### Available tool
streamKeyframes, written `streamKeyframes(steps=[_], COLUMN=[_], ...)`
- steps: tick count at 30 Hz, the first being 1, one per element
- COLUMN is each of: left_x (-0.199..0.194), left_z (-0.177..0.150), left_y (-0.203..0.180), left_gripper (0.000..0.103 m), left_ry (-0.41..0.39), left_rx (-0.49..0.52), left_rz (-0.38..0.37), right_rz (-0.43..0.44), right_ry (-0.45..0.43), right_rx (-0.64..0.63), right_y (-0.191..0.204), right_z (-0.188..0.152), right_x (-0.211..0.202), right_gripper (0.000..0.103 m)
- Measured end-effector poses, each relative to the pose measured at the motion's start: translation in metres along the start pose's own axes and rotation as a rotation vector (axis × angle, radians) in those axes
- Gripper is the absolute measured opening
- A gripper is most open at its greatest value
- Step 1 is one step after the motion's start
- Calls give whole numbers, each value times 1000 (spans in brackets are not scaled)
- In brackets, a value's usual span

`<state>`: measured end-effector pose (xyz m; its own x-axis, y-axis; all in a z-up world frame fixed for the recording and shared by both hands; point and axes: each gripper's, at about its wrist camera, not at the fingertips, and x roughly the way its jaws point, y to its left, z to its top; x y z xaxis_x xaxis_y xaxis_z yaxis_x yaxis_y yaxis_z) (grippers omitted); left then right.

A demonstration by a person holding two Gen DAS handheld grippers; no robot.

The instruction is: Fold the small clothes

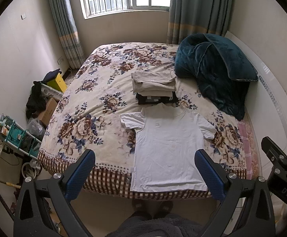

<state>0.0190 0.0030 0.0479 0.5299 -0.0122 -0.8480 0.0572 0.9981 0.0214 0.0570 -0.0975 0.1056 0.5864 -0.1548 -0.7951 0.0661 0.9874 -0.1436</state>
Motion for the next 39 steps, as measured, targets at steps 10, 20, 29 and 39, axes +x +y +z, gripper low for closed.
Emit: streamKeyframes(steps=[10,20,29,39], left_x=[0,57,225,416], left_z=[3,18,28,5], left_y=[-2,-9,-29,-98], left_gripper=[103,103,103,103], left_ry=[-5,-93,38,183], left_rx=[-7,65,100,68], left_rz=[-2,76,51,64], right_rz=[0,-38,-192,-224], right_ry=[-6,32,186,393], right_rx=[-1,68,255,380], right_y=[2,-9,-52,-116], right_z=[-3,6,-4,-64], right_x=[-3,33,212,461], right_gripper=[103,103,103,103])
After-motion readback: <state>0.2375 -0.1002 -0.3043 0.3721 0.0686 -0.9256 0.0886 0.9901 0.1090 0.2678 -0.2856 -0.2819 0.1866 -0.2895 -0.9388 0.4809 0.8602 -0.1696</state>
